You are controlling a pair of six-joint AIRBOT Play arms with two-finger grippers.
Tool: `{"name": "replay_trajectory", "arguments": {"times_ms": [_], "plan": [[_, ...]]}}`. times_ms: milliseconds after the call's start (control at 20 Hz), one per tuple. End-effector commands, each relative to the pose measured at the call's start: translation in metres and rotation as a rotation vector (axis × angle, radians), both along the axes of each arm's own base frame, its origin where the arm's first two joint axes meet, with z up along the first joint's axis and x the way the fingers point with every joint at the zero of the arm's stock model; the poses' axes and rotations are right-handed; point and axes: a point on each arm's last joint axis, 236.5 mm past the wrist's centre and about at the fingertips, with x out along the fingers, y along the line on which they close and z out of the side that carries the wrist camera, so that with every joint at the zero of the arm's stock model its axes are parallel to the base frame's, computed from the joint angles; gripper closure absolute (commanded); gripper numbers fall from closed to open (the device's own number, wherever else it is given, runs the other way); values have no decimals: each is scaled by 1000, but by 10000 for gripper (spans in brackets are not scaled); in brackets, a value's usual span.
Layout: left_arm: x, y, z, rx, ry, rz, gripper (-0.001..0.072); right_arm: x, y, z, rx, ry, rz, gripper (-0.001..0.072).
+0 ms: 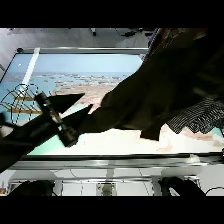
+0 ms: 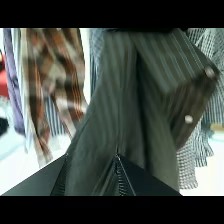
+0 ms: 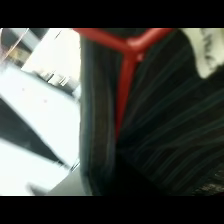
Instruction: Fold the clothes and pants, and hang the long-sleeved shirts on hangers.
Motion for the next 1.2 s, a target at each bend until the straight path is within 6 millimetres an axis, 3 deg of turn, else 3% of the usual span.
{"name": "replay_trajectory", "arguments": {"times_ms": [0, 200, 350, 600, 750, 1000, 1150], "plan": [[-20, 17, 23, -46, -60, 2, 333, -21, -71, 36, -4, 28, -185, 683], [-15, 13, 17, -35, -46, 2, 347, -55, -106, 88, -39, -72, -329, 682], [-8, 7, 4, -13, -18, 2, 346, -55, -125, 121, 51, -117, -405, 682], [-3, 5, -11, 24, -11, 10, 347, -9, -149, 119, 200, -13, -436, 682], [-2, 5, -12, 39, -22, 17, 347, 6, -187, 107, 291, 45, -538, 681], [-2, 5, -13, 40, -21, 17, 347, -22, -284, 112, 370, -8, -817, 681], [-1, 5, -14, 41, -19, 16, 347, -46, -326, 120, 397, -64, -938, 681]]}}
